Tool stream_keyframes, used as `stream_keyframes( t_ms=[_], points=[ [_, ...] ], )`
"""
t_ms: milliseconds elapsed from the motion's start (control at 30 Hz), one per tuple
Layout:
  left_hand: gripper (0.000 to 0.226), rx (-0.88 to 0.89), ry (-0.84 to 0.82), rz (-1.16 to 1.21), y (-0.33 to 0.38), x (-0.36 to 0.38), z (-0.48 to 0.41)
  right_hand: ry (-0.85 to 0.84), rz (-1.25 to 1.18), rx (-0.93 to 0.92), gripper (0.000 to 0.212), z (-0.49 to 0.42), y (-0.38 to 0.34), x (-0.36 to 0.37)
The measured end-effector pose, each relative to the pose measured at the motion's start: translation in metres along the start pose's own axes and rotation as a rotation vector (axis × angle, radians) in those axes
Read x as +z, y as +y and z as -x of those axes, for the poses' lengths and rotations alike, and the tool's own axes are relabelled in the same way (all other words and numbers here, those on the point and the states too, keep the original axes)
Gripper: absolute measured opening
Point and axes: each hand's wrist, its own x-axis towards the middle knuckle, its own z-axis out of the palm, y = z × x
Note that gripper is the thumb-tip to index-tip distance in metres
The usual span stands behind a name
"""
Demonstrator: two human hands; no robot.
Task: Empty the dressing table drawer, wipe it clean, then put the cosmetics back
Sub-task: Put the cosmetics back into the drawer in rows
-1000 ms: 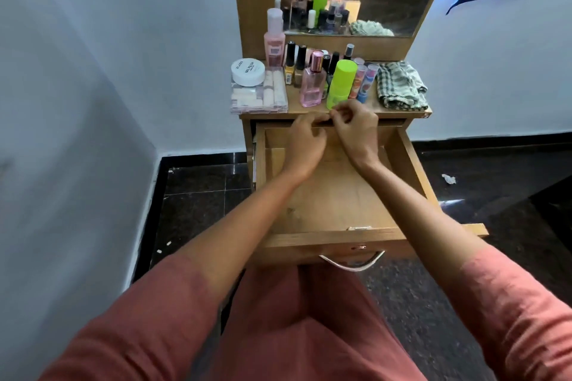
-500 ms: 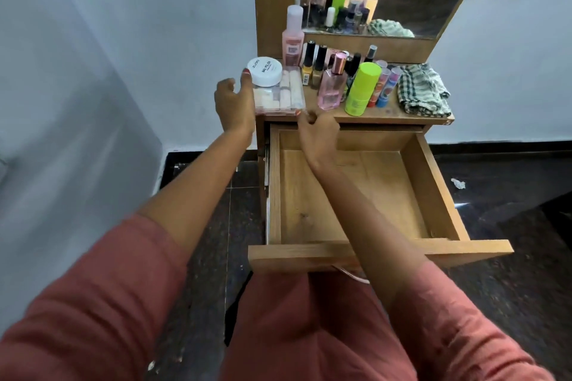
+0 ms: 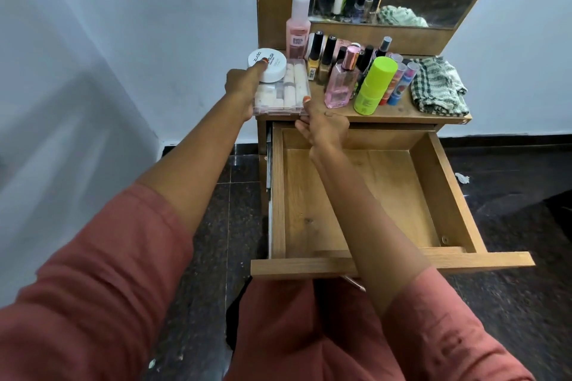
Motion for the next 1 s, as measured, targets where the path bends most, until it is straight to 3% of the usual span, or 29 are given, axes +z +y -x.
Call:
stream_keyframes(
  t_ms=[267, 367, 467, 733, 1000],
  points=[
    [0.043, -0.016, 0.077, 0.091, -0.008, -0.006, 0.021, -0.098, 0.099, -0.030, 0.022, 0.013, -0.004, -0.012],
    [0.042, -0.027, 0.080, 0.109, -0.015, -0.011, 0.034, -0.153, 0.127, -0.008, 0.008, 0.022, -0.001, -0.022],
    [0.039, -0.012, 0.081, 0.130, -0.024, -0.015, 0.049, -0.181, 0.190, 0.020, 0.026, 0.031, 0.004, -0.036],
    [0.033, 0.090, 0.054, 0.118, -0.050, -0.019, 0.088, -0.277, 0.243, 0.045, 0.024, 0.057, 0.016, -0.081],
    [0.038, 0.062, -0.036, 0.047, -0.076, 0.001, 0.113, -0.268, 0.303, 0.064, 0.014, 0.059, 0.017, -0.125]
  ],
)
